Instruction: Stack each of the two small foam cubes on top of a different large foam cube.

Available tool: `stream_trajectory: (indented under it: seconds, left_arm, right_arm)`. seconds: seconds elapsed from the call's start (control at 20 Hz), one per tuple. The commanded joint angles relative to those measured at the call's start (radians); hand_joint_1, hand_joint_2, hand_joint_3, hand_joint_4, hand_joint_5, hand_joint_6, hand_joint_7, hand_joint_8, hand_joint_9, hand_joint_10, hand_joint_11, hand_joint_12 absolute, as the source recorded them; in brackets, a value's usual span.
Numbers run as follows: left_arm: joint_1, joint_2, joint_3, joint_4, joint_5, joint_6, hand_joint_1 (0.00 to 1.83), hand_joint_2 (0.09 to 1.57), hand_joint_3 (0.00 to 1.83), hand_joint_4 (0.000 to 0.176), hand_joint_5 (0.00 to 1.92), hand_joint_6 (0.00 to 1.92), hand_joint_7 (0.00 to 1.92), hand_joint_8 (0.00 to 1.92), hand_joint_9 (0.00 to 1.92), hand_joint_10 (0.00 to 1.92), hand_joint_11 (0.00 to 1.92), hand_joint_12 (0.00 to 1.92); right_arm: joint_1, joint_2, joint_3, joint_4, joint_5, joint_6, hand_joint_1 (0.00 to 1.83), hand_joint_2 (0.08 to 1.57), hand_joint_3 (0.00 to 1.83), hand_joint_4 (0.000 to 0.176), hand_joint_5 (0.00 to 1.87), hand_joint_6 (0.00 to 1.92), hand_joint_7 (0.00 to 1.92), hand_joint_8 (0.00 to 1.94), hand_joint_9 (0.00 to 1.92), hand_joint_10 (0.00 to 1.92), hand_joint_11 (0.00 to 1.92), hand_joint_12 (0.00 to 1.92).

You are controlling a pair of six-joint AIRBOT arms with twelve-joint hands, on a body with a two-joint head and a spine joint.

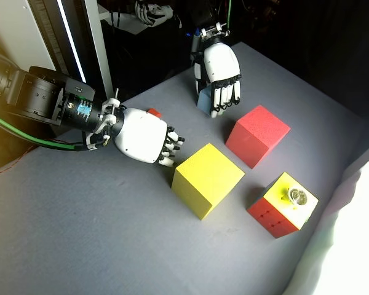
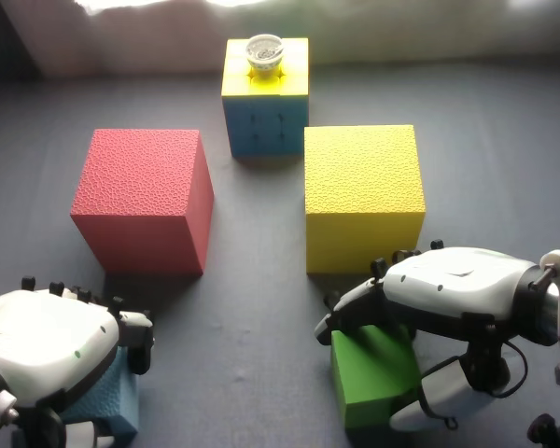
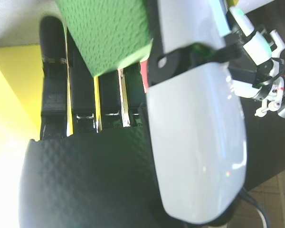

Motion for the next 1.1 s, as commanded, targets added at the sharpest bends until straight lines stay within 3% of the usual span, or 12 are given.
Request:
stream_trajectory:
  seconds: [0.0,0.15,0.2,0.3,0.35,0.4,0.5,0.55,0.65,1.05]
  left_arm:
    - [-0.01,0.001,0.0,0.033,-0.063,0.003,1.19,1.24,0.0,0.0,0.78,1.12,0.75,1.56,0.65,1.24,0.52,1.47]
    - [-0.027,0.01,-0.008,0.024,-0.063,0.015,1.2,1.22,0.0,0.0,0.84,1.05,0.75,1.55,0.66,1.24,0.53,1.44]
    - [-0.043,0.02,-0.016,0.002,-0.063,0.038,1.31,1.24,0.0,0.0,0.77,1.11,0.72,1.57,0.63,1.5,0.52,1.49]
    - [-0.075,0.038,-0.031,-0.029,-0.063,0.08,1.33,1.24,0.0,0.0,0.78,1.1,0.7,1.58,0.63,1.56,0.51,1.5]
    - [-0.088,0.049,-0.039,-0.042,-0.063,0.095,1.23,1.23,0.0,0.0,0.83,1.05,0.72,1.59,0.62,1.39,0.5,1.49]
    - [-0.1,0.063,-0.048,-0.054,-0.063,0.106,1.21,1.23,0.0,0.0,0.82,1.06,0.73,1.59,0.61,1.34,0.49,1.51]
    - [-0.124,0.089,-0.068,-0.079,-0.063,0.132,1.21,1.23,0.0,0.0,0.84,1.04,0.74,1.59,0.62,1.32,0.49,1.51]
    - [-0.136,0.106,-0.08,-0.093,-0.063,0.144,1.31,1.24,0.0,0.0,0.79,1.1,0.71,1.57,0.62,1.51,0.49,1.52]
    - [-0.162,0.137,-0.104,-0.119,-0.062,0.175,1.2,1.23,0.0,0.0,0.83,1.06,0.74,1.57,0.63,1.31,0.5,1.51]
    - [-0.28,0.206,-0.118,-0.161,0.006,0.251,1.21,1.21,0.0,0.0,0.85,1.02,0.76,1.55,0.64,1.28,0.5,1.47]
  right_arm:
    - [0.007,0.006,-0.004,-0.021,0.051,0.001,1.25,1.07,0.0,0.0,1.07,0.74,1.1,0.91,1.24,0.13,0.68,1.19]
    - [0.024,0.007,-0.004,-0.037,0.051,0.004,1.25,1.07,0.0,0.0,1.09,0.7,1.1,0.93,1.24,0.19,0.69,1.24]
    - [0.036,0.008,-0.004,-0.037,0.05,0.007,1.25,1.06,0.01,0.0,1.1,0.7,1.1,0.91,1.21,0.28,0.69,1.25]
    - [0.059,0.015,-0.007,-0.038,0.04,0.011,1.24,1.06,0.0,0.002,1.1,0.73,1.11,0.87,1.15,0.4,0.68,1.23]
    - [0.076,0.02,-0.01,-0.038,0.031,0.013,1.25,1.06,0.0,0.009,1.11,0.71,1.11,0.85,1.13,0.43,0.68,1.23]
    - [0.099,0.026,-0.015,-0.039,0.017,0.015,1.24,1.07,0.0,0.006,1.09,0.74,1.09,0.9,1.1,0.45,0.65,1.24]
    - [0.151,0.041,-0.028,-0.05,-0.014,0.02,1.24,1.08,0.0,0.006,1.08,0.76,1.07,0.93,1.04,0.56,0.63,1.27]
    - [0.178,0.049,-0.034,-0.091,-0.024,0.058,1.24,1.08,0.0,0.003,1.06,0.78,1.05,0.96,1.03,0.57,0.64,1.26]
    - [0.24,0.069,-0.046,-0.102,-0.072,0.117,1.24,1.07,0.0,0.0,1.08,0.75,1.09,0.9,1.06,0.54,0.69,1.18]
    - [0.447,0.101,-0.046,-0.102,-0.146,0.155,1.24,1.08,0.0,0.0,1.07,0.75,1.07,0.94,1.07,0.5,0.7,1.14]
